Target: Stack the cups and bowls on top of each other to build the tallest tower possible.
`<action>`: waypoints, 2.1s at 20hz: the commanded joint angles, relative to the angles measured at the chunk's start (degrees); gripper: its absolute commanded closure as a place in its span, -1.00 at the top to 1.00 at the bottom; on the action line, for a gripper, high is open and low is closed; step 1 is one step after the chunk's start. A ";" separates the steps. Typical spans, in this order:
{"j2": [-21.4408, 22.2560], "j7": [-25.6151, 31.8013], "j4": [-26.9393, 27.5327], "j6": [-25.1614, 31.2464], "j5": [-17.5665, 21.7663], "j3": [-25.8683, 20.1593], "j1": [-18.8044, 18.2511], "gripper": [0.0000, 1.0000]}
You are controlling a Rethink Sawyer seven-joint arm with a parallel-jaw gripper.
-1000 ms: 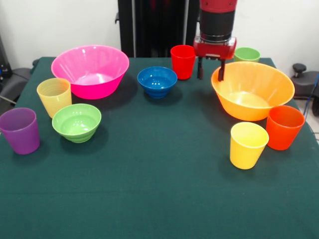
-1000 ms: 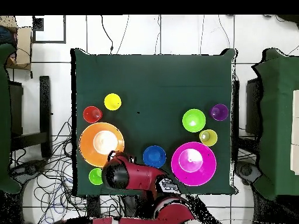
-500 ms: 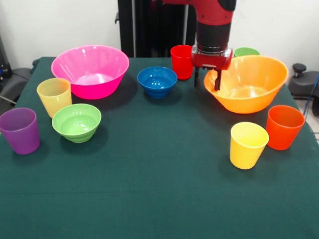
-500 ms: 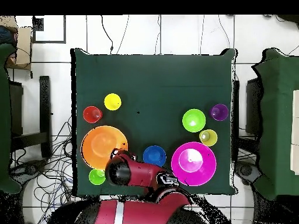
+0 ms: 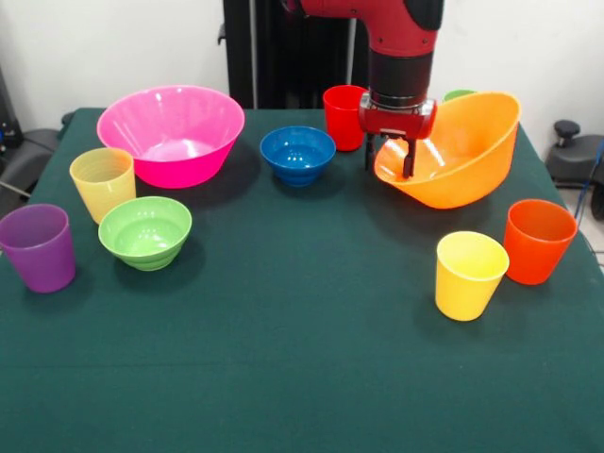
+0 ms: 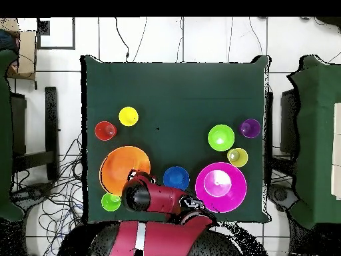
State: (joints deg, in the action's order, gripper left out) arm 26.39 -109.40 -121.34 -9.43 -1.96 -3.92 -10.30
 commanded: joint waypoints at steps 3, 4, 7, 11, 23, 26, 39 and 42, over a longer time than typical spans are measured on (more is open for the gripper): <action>0.00 -8.37 4.34 -0.48 0.76 -5.02 -0.18 1.00; 0.08 -8.40 4.35 -0.43 0.68 -5.03 -0.08 1.00; 1.38 -8.40 3.85 0.40 0.27 -4.63 0.51 1.00; 2.20 -8.02 3.75 1.00 0.62 -5.11 0.22 1.00; -0.09 -7.51 4.62 -0.62 2.92 -9.34 -2.27 1.00; -0.99 -7.19 5.18 -1.30 3.71 -10.23 -2.65 1.00; -1.22 -6.46 6.66 -4.11 4.97 -5.76 1.77 1.00; -1.09 -6.21 7.06 -4.51 4.84 -4.06 3.07 1.00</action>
State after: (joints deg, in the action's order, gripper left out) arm 28.46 -109.40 -120.49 -10.21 1.11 -7.06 -9.62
